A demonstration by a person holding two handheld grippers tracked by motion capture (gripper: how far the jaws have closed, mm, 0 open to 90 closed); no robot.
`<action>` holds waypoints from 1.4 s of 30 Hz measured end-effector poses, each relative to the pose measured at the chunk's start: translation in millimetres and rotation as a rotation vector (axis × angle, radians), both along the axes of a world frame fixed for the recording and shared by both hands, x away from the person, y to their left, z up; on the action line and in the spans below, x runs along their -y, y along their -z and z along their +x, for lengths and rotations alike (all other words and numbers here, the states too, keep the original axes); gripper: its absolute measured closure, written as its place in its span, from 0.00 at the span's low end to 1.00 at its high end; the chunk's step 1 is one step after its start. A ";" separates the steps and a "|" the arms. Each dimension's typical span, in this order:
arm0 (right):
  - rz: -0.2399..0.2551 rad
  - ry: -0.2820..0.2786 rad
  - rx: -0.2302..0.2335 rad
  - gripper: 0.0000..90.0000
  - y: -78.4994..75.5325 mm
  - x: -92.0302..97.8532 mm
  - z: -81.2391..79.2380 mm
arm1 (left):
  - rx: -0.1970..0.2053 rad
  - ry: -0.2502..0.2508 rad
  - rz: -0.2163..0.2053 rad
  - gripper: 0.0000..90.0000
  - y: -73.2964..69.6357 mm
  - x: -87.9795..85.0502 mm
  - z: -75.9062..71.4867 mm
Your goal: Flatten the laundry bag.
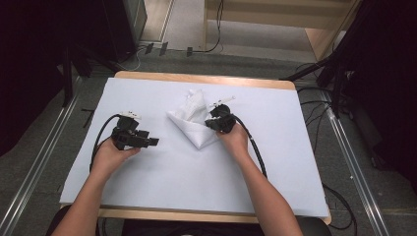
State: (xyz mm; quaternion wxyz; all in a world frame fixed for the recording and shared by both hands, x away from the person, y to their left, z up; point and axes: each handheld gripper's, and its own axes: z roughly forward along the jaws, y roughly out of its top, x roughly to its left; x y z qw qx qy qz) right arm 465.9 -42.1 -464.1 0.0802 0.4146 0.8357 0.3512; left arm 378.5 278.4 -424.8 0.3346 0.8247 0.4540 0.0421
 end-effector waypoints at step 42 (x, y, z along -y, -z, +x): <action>0.093 -0.114 0.006 1.00 -46.3 -24.4 -18.2 | 0.002 -0.054 -0.020 0.44 -3.0 -18.3 1.6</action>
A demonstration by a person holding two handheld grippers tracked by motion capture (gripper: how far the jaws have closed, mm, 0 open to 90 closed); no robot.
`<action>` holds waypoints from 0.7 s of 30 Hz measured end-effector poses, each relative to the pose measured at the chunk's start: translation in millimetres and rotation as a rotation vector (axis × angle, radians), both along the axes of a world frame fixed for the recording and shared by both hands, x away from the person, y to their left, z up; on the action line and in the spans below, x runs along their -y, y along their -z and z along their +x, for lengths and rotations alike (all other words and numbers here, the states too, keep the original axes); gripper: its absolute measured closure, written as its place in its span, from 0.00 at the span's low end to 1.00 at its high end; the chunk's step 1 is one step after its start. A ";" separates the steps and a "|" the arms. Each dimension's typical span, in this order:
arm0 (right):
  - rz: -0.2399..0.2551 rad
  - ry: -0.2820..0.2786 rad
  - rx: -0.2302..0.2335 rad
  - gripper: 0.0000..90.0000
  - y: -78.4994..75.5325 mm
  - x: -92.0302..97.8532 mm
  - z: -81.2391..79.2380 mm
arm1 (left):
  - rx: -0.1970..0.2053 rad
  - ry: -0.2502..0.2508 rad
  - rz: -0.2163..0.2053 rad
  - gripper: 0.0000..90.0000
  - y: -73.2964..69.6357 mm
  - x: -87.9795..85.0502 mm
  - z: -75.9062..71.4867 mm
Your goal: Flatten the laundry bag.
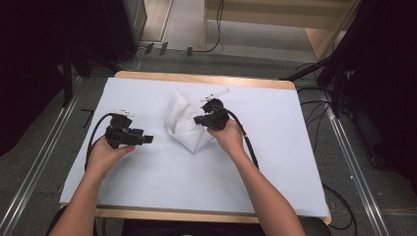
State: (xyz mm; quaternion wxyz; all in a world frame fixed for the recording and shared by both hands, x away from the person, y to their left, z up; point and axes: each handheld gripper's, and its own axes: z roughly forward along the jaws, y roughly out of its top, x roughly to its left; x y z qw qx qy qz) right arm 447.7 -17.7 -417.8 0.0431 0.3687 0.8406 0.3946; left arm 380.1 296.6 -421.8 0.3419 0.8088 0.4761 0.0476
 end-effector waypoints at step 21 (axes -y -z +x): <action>0.074 -0.154 -0.022 0.97 -13.9 -41.0 -29.6 | -0.002 -0.070 -0.034 0.46 -6.3 -36.7 2.2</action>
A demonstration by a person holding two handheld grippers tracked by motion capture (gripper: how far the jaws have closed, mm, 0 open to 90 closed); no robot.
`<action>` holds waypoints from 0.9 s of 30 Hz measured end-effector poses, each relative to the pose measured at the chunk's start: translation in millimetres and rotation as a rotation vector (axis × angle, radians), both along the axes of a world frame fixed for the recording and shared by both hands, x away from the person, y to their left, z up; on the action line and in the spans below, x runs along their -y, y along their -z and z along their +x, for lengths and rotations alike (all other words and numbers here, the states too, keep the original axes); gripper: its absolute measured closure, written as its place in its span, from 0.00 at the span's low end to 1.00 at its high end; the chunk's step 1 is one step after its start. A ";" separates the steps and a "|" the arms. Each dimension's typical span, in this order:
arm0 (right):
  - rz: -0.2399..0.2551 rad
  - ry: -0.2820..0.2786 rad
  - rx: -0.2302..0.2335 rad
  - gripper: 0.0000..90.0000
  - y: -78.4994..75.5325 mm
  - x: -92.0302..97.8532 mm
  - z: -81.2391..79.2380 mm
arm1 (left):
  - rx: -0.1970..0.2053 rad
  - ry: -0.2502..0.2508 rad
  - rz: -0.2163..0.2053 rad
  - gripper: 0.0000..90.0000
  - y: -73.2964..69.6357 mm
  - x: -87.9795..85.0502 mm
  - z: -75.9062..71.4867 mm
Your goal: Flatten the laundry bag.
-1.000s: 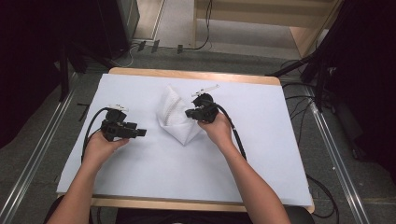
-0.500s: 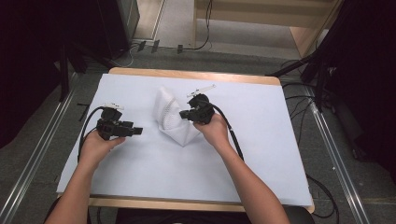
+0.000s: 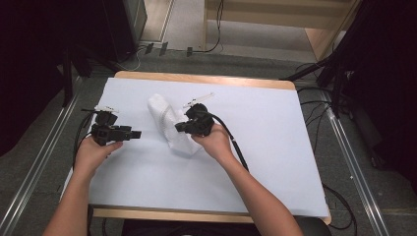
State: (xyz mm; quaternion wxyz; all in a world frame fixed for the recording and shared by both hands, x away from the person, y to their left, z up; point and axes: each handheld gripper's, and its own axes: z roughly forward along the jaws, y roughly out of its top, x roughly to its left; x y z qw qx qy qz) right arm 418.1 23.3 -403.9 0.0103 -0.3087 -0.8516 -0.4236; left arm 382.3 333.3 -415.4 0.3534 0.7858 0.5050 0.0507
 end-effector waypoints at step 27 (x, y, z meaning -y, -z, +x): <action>-0.016 0.067 0.002 0.81 -3.3 52.3 -1.1 | 0.039 -0.026 -0.005 0.45 -19.9 -15.2 -7.3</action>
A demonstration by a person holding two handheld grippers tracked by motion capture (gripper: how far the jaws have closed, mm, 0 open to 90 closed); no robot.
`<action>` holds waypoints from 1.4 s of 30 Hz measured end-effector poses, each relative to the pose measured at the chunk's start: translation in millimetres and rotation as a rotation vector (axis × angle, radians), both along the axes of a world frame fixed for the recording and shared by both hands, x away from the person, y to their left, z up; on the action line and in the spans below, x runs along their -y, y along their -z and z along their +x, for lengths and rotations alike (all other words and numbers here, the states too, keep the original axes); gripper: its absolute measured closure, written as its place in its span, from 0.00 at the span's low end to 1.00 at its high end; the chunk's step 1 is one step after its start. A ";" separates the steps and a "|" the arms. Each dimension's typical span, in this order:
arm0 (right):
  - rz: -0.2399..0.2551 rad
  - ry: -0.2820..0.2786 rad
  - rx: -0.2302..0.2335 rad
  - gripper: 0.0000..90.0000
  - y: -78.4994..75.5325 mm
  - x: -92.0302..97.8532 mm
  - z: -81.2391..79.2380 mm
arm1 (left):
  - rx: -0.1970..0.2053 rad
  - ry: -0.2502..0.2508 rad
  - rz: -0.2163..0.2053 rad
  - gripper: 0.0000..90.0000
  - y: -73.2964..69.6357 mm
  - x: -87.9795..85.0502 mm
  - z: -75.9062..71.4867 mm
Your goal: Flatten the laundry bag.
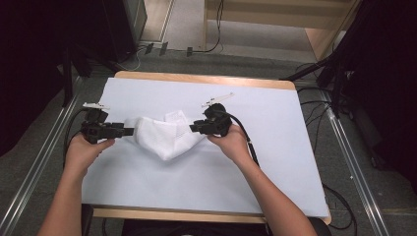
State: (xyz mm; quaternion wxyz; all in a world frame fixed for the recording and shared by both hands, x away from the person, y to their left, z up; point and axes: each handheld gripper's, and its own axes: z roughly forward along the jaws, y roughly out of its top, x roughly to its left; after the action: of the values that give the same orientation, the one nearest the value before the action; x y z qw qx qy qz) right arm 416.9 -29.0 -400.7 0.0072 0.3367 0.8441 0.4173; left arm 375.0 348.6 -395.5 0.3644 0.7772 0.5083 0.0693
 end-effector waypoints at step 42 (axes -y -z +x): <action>-0.047 0.133 -0.030 0.78 34.0 61.4 5.5 | -0.130 0.055 -0.110 0.96 37.0 -10.7 12.5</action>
State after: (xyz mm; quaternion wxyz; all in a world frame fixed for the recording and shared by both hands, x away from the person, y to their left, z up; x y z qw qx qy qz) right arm 422.4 -90.4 -434.7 0.0303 0.3980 0.8295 0.3907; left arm 387.5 359.3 -432.5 0.3747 0.7725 0.5123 -0.0195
